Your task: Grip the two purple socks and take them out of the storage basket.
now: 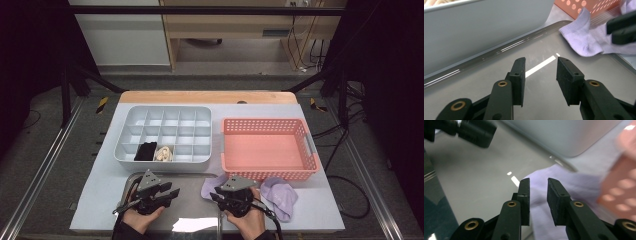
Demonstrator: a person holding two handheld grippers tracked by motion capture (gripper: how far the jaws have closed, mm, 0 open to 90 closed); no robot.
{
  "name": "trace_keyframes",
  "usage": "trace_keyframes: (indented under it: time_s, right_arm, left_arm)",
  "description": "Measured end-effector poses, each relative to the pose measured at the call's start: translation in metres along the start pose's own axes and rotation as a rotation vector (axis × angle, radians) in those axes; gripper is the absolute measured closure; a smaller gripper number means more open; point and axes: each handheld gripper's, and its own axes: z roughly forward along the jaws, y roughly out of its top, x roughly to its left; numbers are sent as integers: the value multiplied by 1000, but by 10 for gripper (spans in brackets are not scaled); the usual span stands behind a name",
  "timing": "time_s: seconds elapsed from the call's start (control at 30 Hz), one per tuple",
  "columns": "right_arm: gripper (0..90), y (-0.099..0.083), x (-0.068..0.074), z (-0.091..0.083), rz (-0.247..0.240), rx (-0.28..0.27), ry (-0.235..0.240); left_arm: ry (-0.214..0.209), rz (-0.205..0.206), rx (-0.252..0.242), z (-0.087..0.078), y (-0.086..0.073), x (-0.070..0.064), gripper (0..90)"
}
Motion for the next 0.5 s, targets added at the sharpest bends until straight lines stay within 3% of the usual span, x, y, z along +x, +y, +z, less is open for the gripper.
trace_keyframes:
  time_s: [0.2, 0.37, 0.5]
  right_arm:
    - [695, -6, 2, 19, -16, 42, 1]
    - [878, -8, 5, 20, -57, 35, -18]
    - [896, -7, 5, 18, -49, 53, 17]
  left_arm:
    - [-4, -11, -4, 0, 1, 2, 584]
    - [-5, -20, -10, 0, 1, 2, 584]
    - [-11, -26, -7, 0, 1, 1, 585]
